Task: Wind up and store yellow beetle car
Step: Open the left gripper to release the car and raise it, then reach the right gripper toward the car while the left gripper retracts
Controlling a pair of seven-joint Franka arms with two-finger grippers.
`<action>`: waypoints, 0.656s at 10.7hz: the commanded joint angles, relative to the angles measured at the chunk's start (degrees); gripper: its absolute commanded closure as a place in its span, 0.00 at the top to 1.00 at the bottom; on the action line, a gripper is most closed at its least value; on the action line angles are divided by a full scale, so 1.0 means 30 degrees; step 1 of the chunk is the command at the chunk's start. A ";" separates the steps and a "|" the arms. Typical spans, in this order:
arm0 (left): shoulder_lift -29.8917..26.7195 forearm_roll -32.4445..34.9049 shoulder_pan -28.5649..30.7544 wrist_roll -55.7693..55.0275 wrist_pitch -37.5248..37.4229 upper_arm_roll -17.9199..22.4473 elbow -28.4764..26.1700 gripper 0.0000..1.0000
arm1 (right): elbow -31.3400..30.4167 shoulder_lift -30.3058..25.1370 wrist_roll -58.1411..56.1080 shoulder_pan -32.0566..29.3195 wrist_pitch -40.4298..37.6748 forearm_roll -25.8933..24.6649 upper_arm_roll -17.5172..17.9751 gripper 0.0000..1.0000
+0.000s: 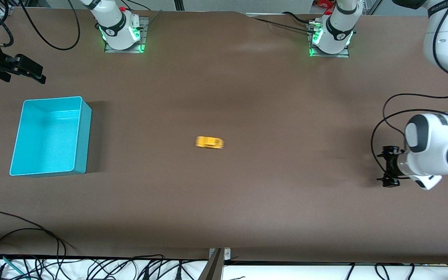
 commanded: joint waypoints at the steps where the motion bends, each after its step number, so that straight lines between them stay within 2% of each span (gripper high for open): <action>1: -0.1132 0.0445 0.0073 0.2944 -0.1674 -0.0038 0.1248 1.00 | 0.0272 -0.0019 -0.0050 -0.0067 -0.0531 0.0183 0.0086 1.00; 4: -0.2333 0.0357 0.0044 0.6955 -0.2321 -0.0126 0.2159 1.00 | 0.0273 -0.0078 -0.0050 -0.0066 -0.0942 0.0358 0.0145 1.00; 7: -0.3886 0.0211 0.0043 1.1208 -0.2468 -0.0417 0.2160 1.00 | 0.0099 0.0184 0.0124 -0.0066 -0.0825 0.0387 0.0145 1.00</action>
